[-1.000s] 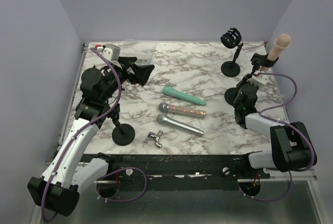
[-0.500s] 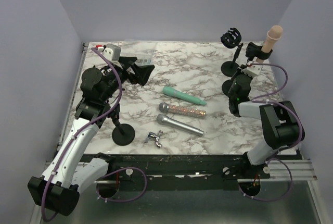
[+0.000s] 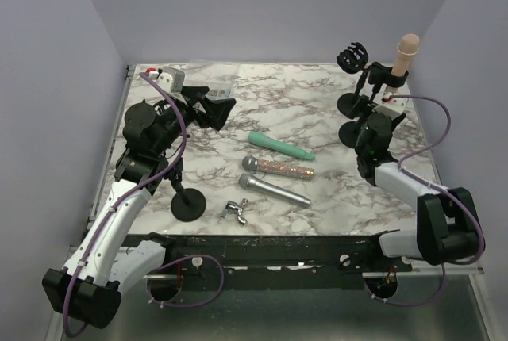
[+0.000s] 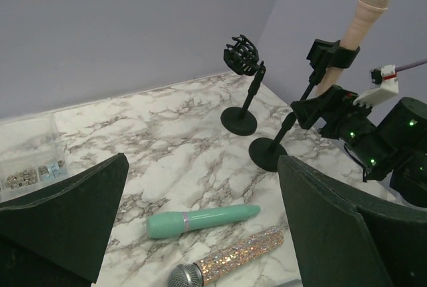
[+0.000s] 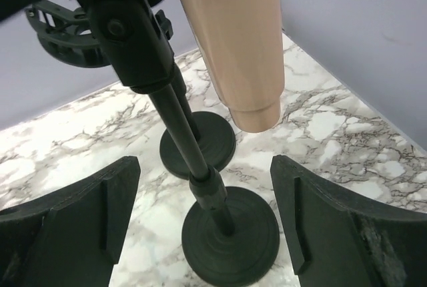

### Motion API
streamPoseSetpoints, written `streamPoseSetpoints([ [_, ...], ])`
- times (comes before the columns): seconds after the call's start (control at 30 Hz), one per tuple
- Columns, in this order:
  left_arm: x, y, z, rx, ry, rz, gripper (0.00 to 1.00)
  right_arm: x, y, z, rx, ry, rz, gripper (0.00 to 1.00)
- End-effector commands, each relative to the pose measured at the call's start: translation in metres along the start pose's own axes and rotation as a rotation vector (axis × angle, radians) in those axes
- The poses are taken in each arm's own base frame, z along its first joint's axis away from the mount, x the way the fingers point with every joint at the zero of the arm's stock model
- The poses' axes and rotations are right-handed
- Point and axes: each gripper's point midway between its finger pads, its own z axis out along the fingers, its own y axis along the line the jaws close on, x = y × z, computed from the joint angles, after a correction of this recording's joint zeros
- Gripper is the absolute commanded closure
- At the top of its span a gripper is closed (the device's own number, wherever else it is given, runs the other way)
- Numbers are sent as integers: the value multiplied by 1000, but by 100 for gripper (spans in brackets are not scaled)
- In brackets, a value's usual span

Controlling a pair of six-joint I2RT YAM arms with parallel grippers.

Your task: Remove the microphone from the stand

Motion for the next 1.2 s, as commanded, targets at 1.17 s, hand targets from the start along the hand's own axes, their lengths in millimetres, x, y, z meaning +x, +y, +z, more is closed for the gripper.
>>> streamPoseSetpoints([
  [1.17,-4,-8,-1,30,-11,-4,1,-198,2,1,-22,24,-83,0],
])
